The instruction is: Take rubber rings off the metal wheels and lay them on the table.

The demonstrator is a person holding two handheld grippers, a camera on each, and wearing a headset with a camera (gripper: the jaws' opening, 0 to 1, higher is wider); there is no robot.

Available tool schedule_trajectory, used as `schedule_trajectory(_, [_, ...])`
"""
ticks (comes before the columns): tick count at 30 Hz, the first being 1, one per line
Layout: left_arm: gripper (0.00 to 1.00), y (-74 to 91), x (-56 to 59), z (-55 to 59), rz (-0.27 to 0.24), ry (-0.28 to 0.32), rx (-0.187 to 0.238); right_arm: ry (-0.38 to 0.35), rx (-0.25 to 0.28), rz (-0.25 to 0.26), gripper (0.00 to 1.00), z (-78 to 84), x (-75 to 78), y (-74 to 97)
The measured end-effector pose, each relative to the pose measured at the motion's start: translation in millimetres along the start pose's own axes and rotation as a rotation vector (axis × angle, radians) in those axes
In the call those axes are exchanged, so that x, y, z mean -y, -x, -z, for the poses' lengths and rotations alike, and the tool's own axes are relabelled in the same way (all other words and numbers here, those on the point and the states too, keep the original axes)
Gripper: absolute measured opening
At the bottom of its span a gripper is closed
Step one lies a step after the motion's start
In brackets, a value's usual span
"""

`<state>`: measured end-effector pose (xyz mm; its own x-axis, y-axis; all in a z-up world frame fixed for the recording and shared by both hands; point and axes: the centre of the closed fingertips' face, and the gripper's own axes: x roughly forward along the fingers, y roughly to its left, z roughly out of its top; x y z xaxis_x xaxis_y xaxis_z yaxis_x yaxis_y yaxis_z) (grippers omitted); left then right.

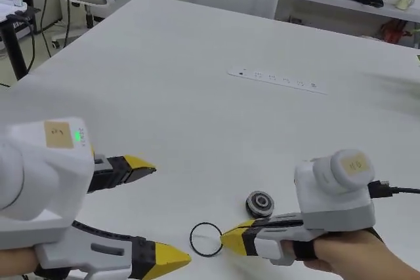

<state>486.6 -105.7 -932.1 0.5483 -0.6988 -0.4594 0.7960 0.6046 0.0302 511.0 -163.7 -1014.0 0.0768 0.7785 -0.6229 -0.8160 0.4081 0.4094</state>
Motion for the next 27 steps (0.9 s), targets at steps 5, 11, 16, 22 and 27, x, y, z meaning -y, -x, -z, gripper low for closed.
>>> schedule_trajectory(5, [0.72,-0.8,1.6,1.3,0.008,-0.002,-0.008,0.010,0.011,0.004,0.00,-1.3,1.6,0.2])
schedule_trajectory(11, [0.72,-1.1,2.2,2.6,0.012,-0.003,-0.015,0.030,0.023,0.009,0.06,-5.9,1.4,2.9])
schedule_trajectory(16, [0.72,-1.1,1.9,3.8,0.011,-0.005,-0.020,0.024,0.060,0.015,0.07,-16.3,3.1,10.5])
schedule_trajectory(22, [0.72,-1.4,2.5,5.6,0.015,-0.005,-0.029,0.022,0.102,0.022,0.08,-28.0,3.8,19.3])
schedule_trajectory(27, [0.71,-1.0,2.7,6.1,0.015,-0.004,-0.032,0.038,0.144,0.028,0.09,-40.3,2.3,29.6])
